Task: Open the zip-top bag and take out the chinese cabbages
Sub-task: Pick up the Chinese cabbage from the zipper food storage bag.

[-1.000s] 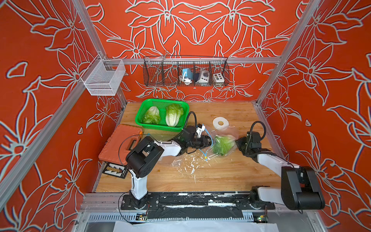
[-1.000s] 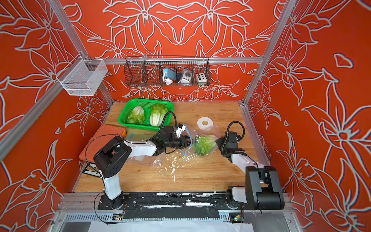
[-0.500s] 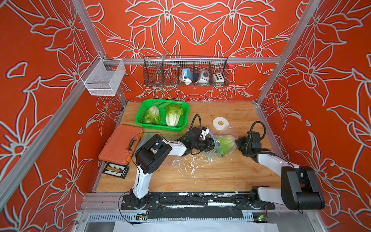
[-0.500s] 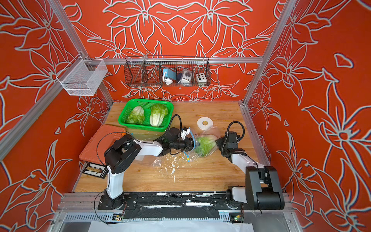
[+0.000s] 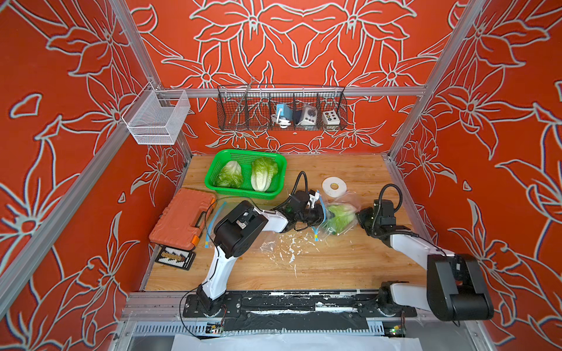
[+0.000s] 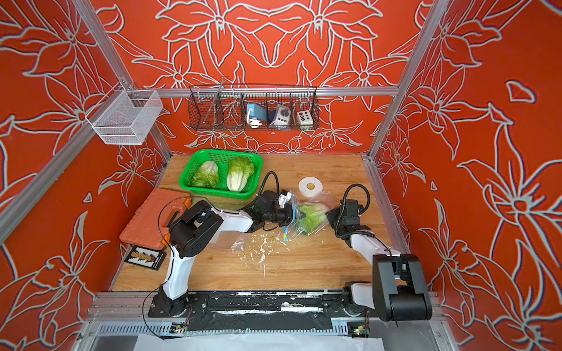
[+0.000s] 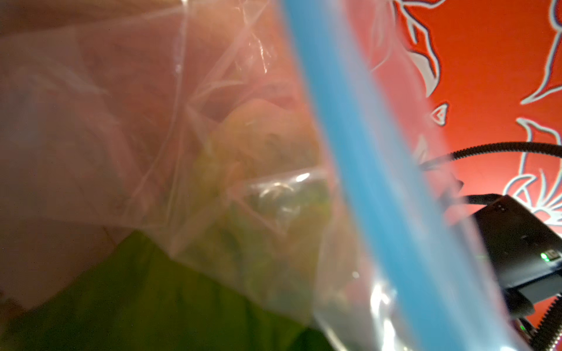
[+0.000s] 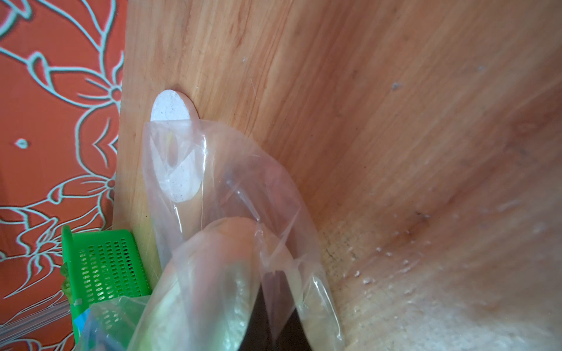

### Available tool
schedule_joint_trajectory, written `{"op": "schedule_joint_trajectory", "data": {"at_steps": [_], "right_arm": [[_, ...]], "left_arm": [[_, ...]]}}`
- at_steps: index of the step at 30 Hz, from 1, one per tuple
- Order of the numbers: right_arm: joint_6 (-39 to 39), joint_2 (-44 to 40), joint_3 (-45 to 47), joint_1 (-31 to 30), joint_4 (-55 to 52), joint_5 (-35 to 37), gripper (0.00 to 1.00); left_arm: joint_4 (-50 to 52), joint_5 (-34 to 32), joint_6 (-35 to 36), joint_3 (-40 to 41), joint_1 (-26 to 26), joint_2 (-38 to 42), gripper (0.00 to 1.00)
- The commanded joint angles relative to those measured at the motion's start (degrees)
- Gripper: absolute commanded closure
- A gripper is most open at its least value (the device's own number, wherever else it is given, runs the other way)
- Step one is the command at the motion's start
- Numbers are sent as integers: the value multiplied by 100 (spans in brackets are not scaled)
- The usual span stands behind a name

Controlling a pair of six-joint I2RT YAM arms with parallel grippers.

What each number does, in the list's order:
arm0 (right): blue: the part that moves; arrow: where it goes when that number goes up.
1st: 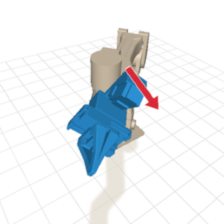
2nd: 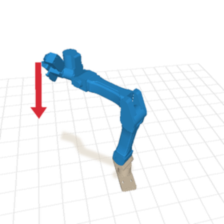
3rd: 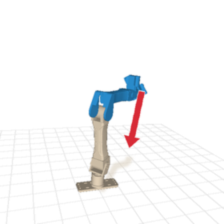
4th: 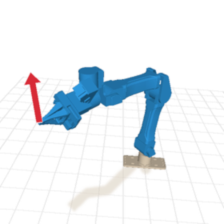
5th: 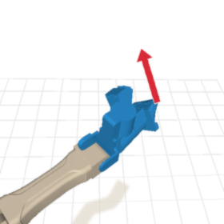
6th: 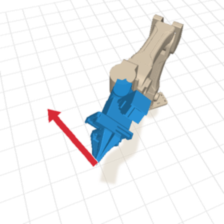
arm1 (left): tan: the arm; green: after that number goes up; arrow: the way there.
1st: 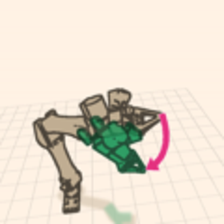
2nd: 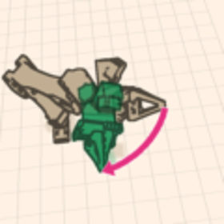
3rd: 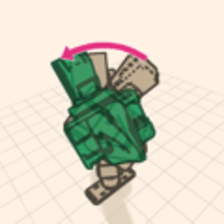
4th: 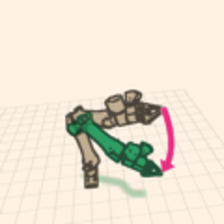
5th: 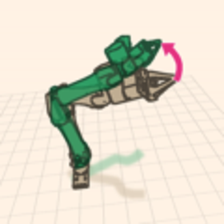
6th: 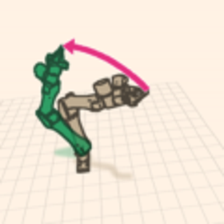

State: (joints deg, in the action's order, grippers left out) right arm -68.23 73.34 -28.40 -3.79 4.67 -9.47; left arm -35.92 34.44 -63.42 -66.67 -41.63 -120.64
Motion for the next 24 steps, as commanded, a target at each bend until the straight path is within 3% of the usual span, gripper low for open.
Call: {"op": "schedule_joint_trajectory", "data": {"at_steps": [1, 5, 8, 15, 24], "right_arm": [[389, -242, -54, -58, -235, 64, 87], [1090, -571, -183, -51, -520, 454, 47], [1643, -853, -276, -32, -716, 782, 28], [2443, -803, -680, 44, -824, 494, 10], [2848, 876, -1786, 65, -623, -1583, 1]], "left_arm": [[182, -51, 349, -34, -8, 34, 91], [971, -260, 1372, -22, 117, 303, 100], [1254, -222, 2072, 145, 262, 501, 100], [1330, 239, 3125, 603, 625, 742, 100], [1408, 555, 3533, 634, 720, 683, 100]]}}
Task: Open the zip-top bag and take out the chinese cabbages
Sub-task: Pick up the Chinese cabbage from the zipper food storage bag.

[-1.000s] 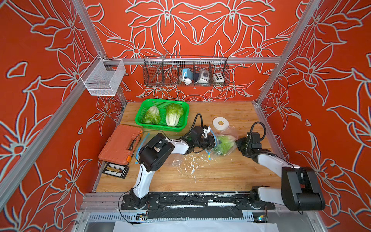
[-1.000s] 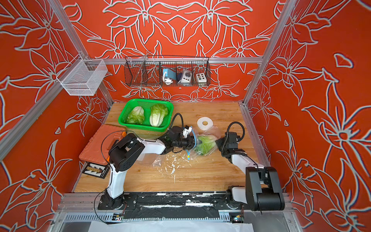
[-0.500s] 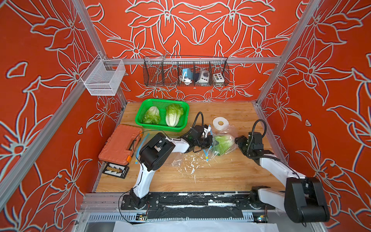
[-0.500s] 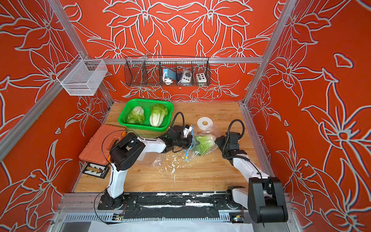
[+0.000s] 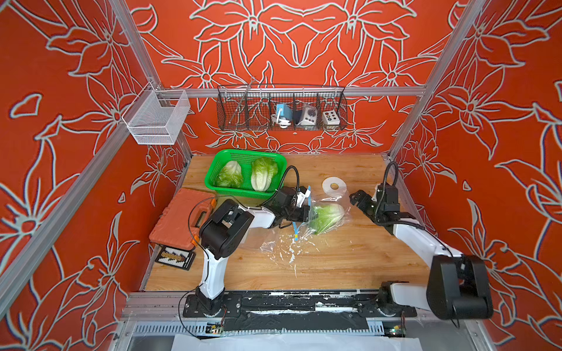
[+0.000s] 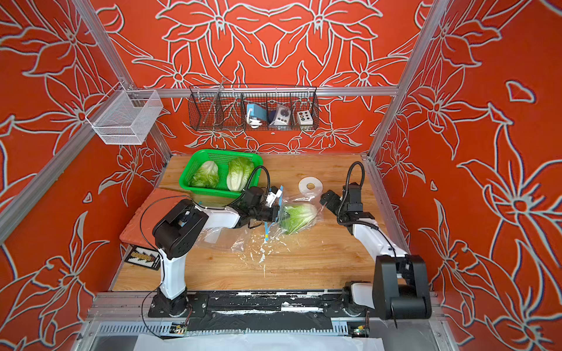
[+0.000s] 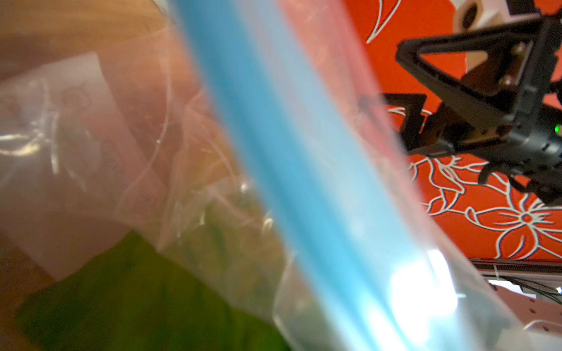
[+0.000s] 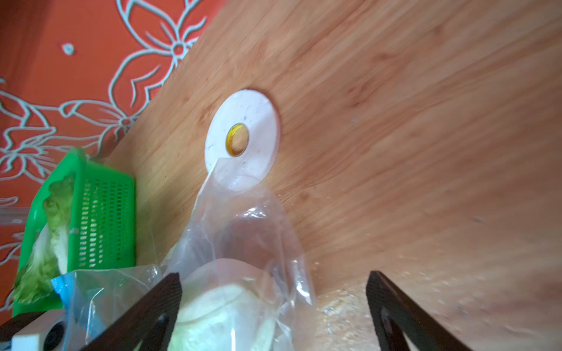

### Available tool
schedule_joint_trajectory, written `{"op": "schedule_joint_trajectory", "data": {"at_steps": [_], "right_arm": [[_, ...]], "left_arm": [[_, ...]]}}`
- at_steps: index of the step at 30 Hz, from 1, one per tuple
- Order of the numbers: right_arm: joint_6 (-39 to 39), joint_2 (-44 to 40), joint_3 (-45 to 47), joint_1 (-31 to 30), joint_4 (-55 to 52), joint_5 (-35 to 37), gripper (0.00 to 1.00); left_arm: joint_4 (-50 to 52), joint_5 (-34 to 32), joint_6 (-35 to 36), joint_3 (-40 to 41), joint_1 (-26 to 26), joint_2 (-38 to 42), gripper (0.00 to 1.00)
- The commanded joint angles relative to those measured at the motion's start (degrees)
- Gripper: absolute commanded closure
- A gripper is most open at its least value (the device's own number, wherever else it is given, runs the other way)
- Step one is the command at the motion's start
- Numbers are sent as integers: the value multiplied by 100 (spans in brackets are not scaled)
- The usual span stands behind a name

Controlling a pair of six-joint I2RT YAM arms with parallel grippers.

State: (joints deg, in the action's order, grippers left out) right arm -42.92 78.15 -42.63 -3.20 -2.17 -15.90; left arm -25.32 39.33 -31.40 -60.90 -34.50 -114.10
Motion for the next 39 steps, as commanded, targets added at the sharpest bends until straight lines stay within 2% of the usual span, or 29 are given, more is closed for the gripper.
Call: {"op": "schedule_joint_trajectory", "data": {"at_steps": [1, 6, 8, 9, 11, 12, 13, 14, 25, 32, 39], "right_arm": [[293, 638, -493, 7, 139, -1144, 1], [2, 1517, -882, -98, 454, -1708, 4], [-53, 1719, -959, -182, 478, -1741, 12], [-74, 1797, -998, -214, 453, -1741, 19], [-119, 1854, -995, -230, 442, -1690, 41], [-139, 1840, -976, -231, 397, -1580, 59], [-142, 1797, -959, -232, 309, -1383, 83], [-128, 1748, -945, -231, 229, -1198, 98], [281, 1124, -774, -223, -569, 1049, 100], [350, 771, -558, -224, -606, 1677, 100], [475, 525, -538, -189, -736, 2467, 100]], "left_arm": [[328, 95, 321, 53, 13, 24, 100], [273, 159, 257, 52, 13, 19, 100], [270, 163, 261, 52, 7, 39, 100], [276, 159, 249, 59, 14, 61, 100], [292, 152, 251, 55, 13, 93, 100], [299, 146, 254, 52, 9, 122, 100], [308, 145, 256, 57, 13, 134, 100], [319, 137, 255, 63, 6, 163, 100], [462, 61, 203, 162, 60, 802, 100], [448, 77, 152, 460, 192, 1350, 100], [689, 20, 287, 653, 592, 2141, 100]]}}
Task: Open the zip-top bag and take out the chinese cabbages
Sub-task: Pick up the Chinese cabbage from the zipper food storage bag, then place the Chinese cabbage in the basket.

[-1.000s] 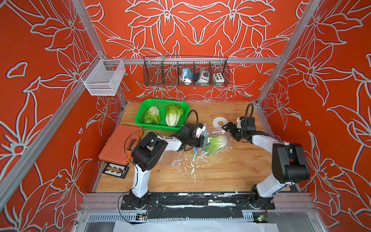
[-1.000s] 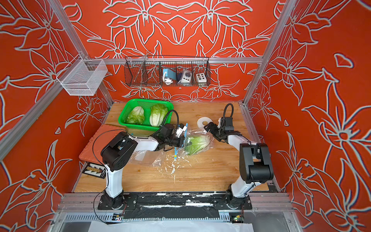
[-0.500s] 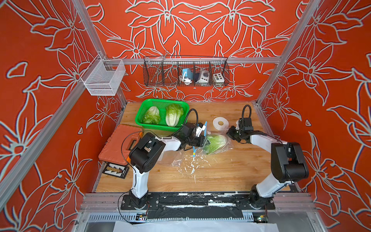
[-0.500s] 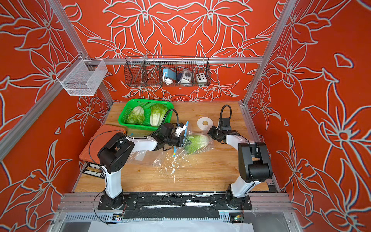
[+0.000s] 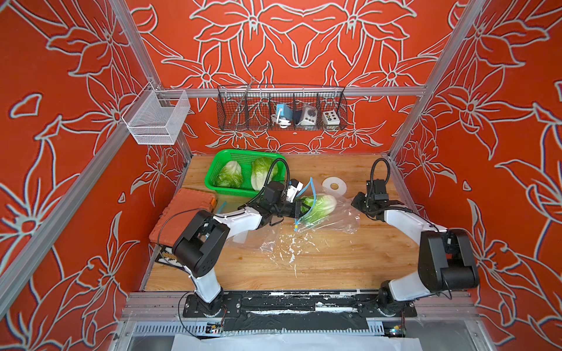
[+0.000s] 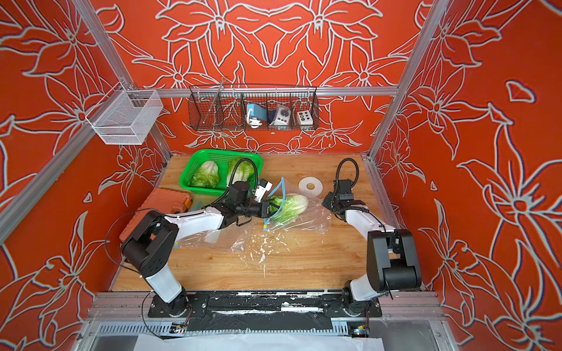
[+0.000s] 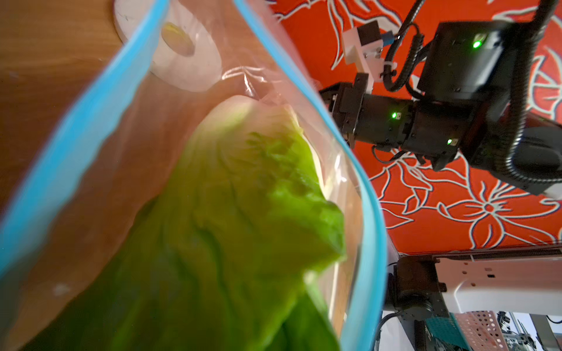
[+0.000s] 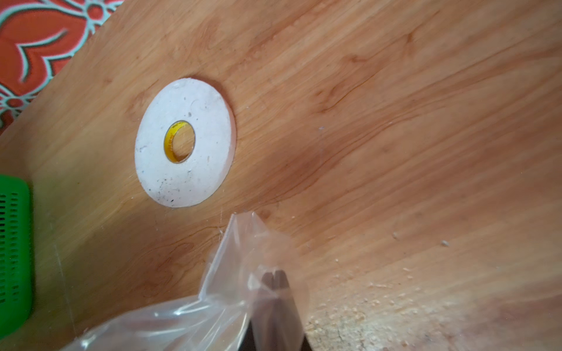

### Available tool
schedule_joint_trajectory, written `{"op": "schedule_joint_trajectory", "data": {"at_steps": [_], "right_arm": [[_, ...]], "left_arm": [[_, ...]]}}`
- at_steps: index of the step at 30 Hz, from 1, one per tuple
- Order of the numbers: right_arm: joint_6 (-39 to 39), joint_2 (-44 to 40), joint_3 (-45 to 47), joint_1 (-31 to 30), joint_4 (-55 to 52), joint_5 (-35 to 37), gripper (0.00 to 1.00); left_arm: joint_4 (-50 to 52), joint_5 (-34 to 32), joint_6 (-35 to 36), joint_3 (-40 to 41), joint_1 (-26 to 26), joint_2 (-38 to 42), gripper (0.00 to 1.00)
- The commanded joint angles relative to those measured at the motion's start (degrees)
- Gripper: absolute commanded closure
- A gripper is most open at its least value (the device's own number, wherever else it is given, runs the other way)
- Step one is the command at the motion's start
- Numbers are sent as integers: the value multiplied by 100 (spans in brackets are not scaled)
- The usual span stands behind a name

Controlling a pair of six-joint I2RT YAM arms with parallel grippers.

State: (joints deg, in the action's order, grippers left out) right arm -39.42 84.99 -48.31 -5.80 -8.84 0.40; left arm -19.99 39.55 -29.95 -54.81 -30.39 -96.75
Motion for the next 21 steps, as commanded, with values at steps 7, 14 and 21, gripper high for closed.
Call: {"op": "schedule_joint_trajectory", "data": {"at_steps": [7, 14, 21], "right_arm": [[181, -276, -65, 117, -247, 1040, 100], [215, -317, -3, 174, -214, 1061, 100], [190, -342, 13, 214, -215, 966, 100]], "left_arm": [[455, -70, 168, 149, 647, 1108, 100], [695, -119, 264, 192, 1118, 1711, 100], [773, -281, 530, 94, 1691, 2004, 100]]}}
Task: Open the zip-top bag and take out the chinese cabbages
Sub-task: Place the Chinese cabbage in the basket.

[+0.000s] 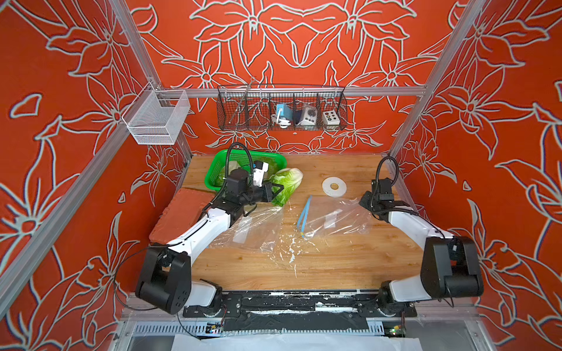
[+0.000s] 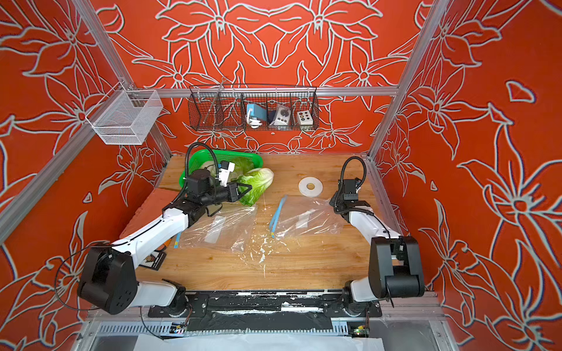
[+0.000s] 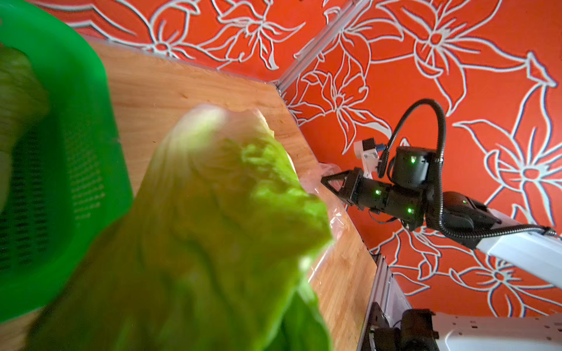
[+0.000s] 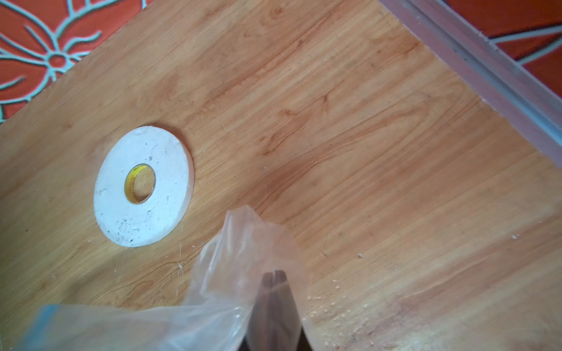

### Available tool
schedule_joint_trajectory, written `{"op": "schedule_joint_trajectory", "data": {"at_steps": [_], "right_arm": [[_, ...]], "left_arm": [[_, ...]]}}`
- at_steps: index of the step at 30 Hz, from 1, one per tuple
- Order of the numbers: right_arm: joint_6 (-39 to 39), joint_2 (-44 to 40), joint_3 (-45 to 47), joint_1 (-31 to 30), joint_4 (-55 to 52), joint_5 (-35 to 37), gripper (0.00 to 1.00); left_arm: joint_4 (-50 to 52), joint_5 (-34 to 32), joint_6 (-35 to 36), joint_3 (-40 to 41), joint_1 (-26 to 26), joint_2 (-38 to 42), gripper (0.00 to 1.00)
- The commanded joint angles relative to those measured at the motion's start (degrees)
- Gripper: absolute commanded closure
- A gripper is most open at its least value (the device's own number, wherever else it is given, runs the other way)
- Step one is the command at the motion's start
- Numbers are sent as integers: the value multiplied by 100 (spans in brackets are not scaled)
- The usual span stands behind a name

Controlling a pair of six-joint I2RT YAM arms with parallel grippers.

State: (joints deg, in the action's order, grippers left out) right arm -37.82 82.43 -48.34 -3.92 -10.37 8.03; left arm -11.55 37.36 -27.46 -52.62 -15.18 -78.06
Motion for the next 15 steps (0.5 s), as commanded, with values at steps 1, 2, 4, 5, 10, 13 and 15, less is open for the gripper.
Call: {"op": "schedule_joint_trajectory", "data": {"at_steps": [1, 2, 4, 5, 10, 13, 15], "right_arm": [[17, -113, 41, 23, -36, 199, 100], [-3, -134, 73, 28, -6, 194, 100], [-49, -187, 126, 27, 43, 152, 100], [-55, -210, 138, 34, 57, 117, 100], [-50, -338, 181, 34, 24, -72, 100], [-123, -360, 244, 36, 129, -134, 100], [-131, -327, 229, 32, 133, -177, 100]], "left_arm": [[-108, -63, 343, -179, 273, 110, 100], [-132, -47, 382, -254, 348, 63, 100], [-60, -81, 513, -528, 540, -81, 100], [22, -163, 580, -679, 596, -143, 100], [-273, -594, 433, -996, 872, -530, 100], [-654, -776, 124, -1075, 974, -894, 100], [-646, -911, 140, -1200, 1020, -1141, 100]]}}
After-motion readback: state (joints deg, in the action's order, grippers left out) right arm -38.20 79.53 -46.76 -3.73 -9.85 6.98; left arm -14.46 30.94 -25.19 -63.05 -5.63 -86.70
